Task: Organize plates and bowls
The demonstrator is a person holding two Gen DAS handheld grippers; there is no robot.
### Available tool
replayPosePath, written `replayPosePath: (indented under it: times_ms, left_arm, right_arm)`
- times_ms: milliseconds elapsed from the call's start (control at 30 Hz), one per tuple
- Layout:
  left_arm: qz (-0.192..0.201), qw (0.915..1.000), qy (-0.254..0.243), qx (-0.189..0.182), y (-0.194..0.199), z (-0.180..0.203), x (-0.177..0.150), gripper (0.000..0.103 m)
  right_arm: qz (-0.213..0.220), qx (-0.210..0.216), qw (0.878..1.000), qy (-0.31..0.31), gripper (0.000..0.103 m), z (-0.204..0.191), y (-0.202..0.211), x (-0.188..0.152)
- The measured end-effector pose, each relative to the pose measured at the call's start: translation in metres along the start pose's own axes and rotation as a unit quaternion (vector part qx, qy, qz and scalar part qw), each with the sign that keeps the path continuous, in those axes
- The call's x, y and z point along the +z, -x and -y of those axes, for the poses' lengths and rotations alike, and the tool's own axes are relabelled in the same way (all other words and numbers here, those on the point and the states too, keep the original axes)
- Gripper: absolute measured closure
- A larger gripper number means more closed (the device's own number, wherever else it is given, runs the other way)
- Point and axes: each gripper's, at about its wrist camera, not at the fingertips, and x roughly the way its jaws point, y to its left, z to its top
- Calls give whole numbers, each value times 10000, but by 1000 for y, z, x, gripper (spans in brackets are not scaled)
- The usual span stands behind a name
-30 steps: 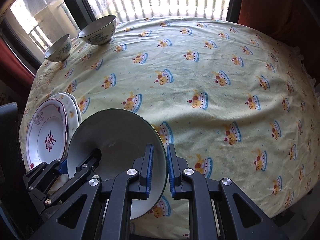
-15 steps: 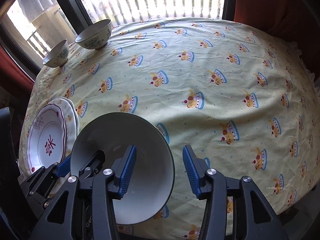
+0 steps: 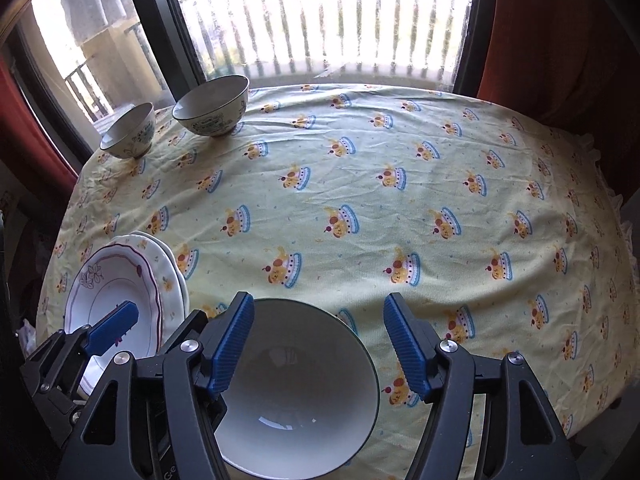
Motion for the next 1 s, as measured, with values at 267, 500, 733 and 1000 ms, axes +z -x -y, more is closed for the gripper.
replayPosePath:
  times_ms: [267, 500, 733, 1000]
  left_arm:
    - [66, 10000, -74, 15, 0, -34, 28, 38]
    - [186, 9998, -8, 48, -5, -74, 57, 37]
    - [201, 9997, 83, 119, -16, -119, 86, 37]
    - [208, 9997, 85, 127, -37, -170, 121, 38]
  right_arm:
    - [52, 58, 10000, 43, 32, -35, 1, 27]
    - [150, 120, 9998, 41, 32, -72, -4, 54]
    - [246, 123, 9996, 30, 32, -116, -13, 81]
    - [242, 119, 9996, -77, 32, -166, -37, 111]
